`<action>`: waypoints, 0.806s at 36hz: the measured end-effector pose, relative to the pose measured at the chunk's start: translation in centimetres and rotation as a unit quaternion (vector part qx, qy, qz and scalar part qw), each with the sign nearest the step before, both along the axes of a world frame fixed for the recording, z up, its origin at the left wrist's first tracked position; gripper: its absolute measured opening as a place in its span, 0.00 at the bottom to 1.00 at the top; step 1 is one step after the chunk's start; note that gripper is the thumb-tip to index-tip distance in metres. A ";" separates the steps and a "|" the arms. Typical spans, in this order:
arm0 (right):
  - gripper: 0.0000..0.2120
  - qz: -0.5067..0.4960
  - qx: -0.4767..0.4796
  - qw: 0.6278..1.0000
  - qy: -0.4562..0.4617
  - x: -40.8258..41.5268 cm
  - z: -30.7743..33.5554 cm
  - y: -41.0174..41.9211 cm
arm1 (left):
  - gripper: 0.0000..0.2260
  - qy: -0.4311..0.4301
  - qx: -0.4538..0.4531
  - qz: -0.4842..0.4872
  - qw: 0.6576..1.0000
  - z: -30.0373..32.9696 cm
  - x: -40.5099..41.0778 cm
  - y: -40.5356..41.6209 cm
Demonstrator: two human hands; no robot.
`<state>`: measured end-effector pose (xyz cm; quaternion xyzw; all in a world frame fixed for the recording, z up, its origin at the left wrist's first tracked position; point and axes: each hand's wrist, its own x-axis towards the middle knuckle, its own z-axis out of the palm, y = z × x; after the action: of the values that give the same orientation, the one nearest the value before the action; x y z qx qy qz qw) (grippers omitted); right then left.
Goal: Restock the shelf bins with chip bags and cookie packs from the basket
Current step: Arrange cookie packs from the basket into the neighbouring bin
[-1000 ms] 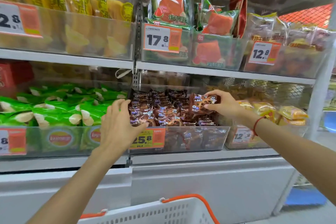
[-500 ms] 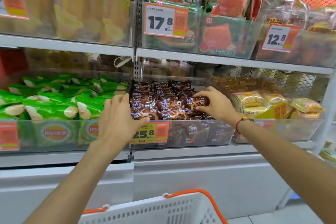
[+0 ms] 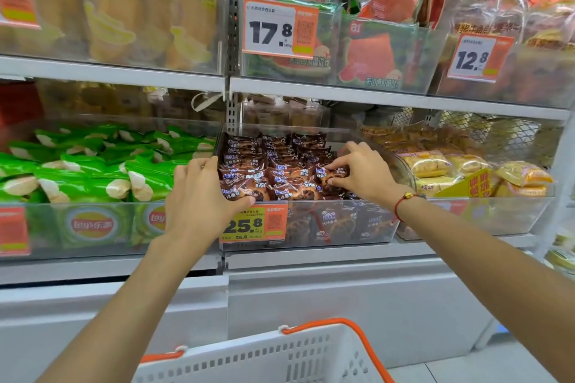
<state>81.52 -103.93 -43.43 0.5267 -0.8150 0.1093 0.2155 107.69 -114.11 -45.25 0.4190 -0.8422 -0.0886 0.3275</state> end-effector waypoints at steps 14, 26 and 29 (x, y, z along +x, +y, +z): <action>0.23 0.015 0.097 0.989 -0.115 0.4 1.3 1.2 | 0.36 -0.031 -0.059 0.023 0.998 0.4 0.3 0.8; 0.10 0.163 -0.096 0.970 -0.151 6.8 -3.0 9.5 | 0.10 -0.033 -0.028 -0.102 0.994 -0.3 0.3 6.0; 0.08 0.158 -0.041 0.964 -0.208 8.5 -7.2 11.7 | 0.08 -0.098 0.059 -0.133 0.985 -2.9 -0.4 7.2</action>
<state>90.06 -92.21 -50.59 0.6055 -0.7428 0.2824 0.0426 107.32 -106.94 -48.11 0.3285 -0.9119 -0.1388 0.2033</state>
